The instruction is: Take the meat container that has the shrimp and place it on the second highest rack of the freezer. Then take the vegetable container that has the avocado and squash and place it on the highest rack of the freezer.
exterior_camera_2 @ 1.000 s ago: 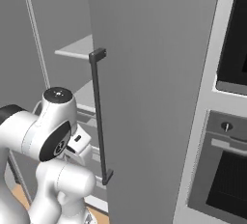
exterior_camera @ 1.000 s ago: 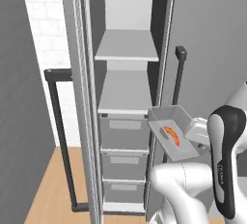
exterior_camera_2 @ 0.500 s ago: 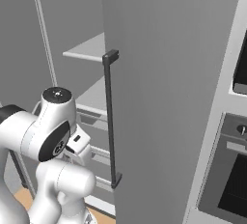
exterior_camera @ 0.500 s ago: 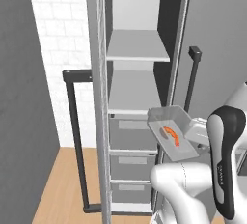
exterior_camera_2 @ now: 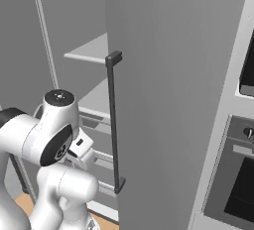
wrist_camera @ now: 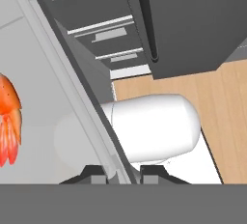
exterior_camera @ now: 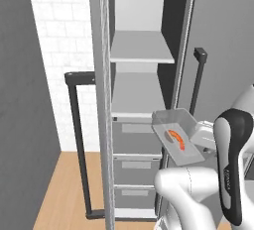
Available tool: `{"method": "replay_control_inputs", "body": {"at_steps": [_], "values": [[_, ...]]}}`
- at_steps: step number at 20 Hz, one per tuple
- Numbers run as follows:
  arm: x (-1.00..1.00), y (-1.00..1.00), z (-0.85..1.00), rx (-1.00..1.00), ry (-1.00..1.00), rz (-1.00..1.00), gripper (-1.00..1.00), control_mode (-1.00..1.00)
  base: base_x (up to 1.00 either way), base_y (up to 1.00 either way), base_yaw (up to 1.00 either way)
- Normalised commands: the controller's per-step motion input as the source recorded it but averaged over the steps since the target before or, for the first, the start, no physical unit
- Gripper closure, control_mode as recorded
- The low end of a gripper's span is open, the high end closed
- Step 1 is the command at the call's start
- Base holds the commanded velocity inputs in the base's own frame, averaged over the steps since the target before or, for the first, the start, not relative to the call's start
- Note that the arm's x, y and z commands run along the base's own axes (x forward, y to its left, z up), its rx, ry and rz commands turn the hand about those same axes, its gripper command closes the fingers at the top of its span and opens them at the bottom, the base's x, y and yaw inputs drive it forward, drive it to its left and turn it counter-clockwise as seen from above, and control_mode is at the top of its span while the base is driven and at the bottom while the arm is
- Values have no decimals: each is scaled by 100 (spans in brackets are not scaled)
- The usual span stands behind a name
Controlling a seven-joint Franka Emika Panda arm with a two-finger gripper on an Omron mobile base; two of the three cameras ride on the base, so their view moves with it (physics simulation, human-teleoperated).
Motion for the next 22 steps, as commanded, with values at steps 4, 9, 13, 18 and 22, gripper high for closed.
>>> {"method": "replay_control_inputs", "body": {"at_steps": [4,9,13,18,22], "values": [[0,0,0,0,0,0,100,100,0,32,-11],[0,0,0,0,0,0,100,100,0,6,-1],[0,0,0,0,0,0,100,100,0,0,0],[0,9,5,-5,3,0,100,-100,0,0,0],[0,52,15,-21,10,-8,100,-100,0,0,0]]}}
